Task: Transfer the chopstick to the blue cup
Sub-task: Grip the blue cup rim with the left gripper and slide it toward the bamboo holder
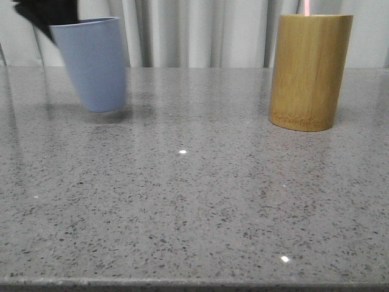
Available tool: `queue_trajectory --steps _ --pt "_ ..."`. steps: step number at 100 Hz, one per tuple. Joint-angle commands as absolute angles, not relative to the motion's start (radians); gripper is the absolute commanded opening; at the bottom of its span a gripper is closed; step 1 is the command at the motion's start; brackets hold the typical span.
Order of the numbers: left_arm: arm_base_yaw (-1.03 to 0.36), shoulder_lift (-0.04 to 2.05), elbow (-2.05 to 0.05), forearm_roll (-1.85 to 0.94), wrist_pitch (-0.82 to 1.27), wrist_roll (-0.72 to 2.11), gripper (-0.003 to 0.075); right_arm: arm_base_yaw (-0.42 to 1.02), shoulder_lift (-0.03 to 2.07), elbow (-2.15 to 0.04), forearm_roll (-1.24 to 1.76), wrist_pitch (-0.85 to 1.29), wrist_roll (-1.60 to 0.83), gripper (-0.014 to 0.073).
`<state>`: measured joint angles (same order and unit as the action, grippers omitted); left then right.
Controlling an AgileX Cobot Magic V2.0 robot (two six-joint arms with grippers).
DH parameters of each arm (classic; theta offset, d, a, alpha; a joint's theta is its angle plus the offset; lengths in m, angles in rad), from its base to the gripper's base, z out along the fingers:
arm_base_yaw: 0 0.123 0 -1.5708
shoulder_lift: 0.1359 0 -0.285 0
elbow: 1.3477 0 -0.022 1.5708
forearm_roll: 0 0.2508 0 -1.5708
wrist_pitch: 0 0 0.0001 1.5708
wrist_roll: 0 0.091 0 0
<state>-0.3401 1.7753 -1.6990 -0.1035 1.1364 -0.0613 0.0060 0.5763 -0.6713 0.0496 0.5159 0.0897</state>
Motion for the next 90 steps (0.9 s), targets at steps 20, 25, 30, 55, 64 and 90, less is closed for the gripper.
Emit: queue_trajectory --steps 20,25,30,55,64,90 --pt "-0.452 1.835 -1.879 -0.132 1.155 -0.065 -0.0019 0.0 0.587 -0.711 0.042 0.446 0.086 0.0345" --pt "-0.466 1.849 -1.896 -0.132 1.159 -0.065 -0.0019 0.0 0.587 -0.711 0.042 0.446 0.086 0.0345" --pt "-0.478 1.861 -1.91 -0.132 1.16 -0.065 -0.0019 0.0 0.587 -0.711 0.042 0.446 0.086 0.0345" --pt "-0.502 1.872 -1.921 -0.142 1.173 -0.065 -0.0019 0.0 0.587 -0.711 0.042 0.446 0.086 0.0345" --pt "-0.502 1.872 -1.921 -0.142 1.181 -0.065 -0.0019 0.0 0.587 -0.711 0.042 0.446 0.086 0.0345" --pt "-0.502 1.872 -1.921 -0.144 1.183 -0.065 0.0032 0.0 0.587 -0.711 0.042 0.446 0.086 0.0345"
